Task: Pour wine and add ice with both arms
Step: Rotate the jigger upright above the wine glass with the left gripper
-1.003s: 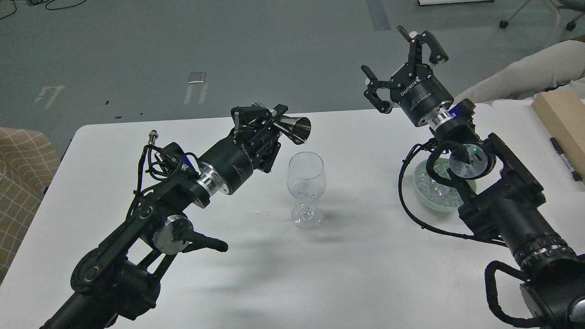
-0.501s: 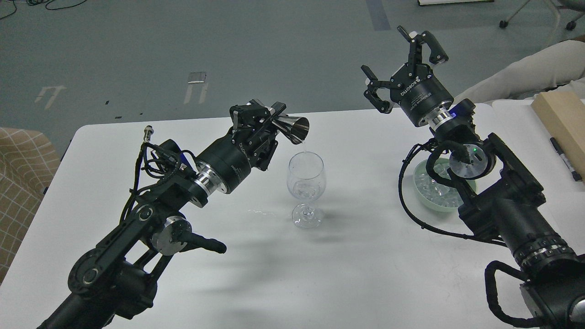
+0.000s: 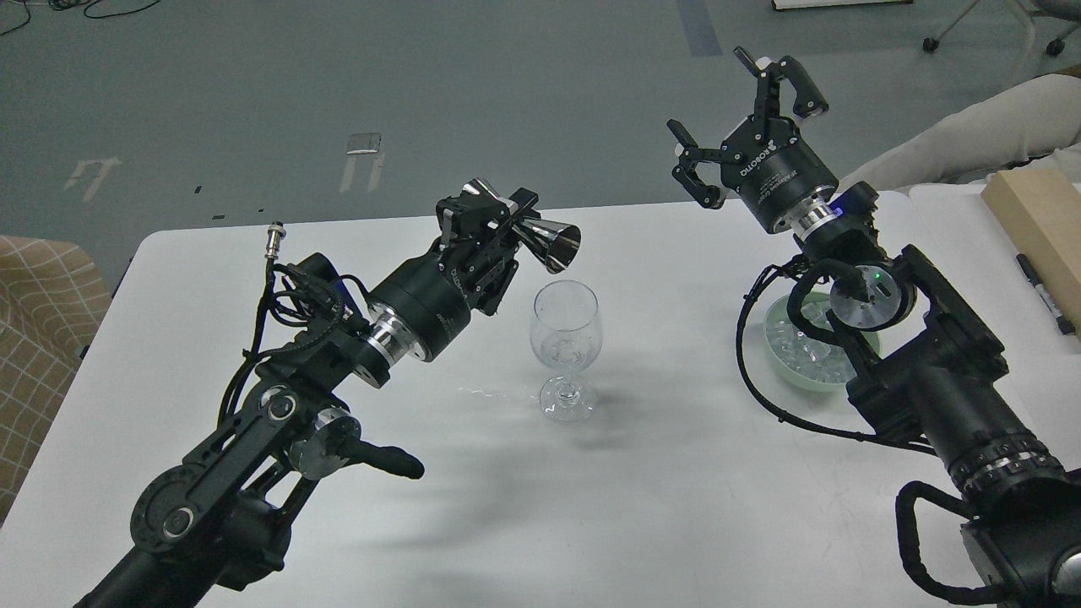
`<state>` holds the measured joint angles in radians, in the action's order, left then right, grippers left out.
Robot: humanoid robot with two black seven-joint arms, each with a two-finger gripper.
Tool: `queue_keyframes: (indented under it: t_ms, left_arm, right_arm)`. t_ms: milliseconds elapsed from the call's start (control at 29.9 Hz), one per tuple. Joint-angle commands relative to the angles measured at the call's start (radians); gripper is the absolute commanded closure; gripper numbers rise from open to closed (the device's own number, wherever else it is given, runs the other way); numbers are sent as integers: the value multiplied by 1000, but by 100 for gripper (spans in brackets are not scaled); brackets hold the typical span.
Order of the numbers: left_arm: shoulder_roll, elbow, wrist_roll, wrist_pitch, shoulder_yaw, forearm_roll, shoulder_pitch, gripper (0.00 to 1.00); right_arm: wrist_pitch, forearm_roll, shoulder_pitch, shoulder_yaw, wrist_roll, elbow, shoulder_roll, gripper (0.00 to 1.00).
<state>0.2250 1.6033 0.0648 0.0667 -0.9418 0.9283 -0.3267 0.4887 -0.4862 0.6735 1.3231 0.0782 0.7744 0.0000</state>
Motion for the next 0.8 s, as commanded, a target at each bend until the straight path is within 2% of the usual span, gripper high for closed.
queue_keyframes:
  t_ms: [0,535,769]
  left_arm:
    - [-1,4,-3,-1,2,23,0,88]
    - [-3,4,-31,-2,2,126,2,88]
    - [-13,4,-30,-4,-8,118,12,88]
  right_arm:
    - [0,0,0,1,0,0,0,1]
    - [0,0,0,-1,0,0,0,1]
    - [0,0,0,1,0,0,0,1]
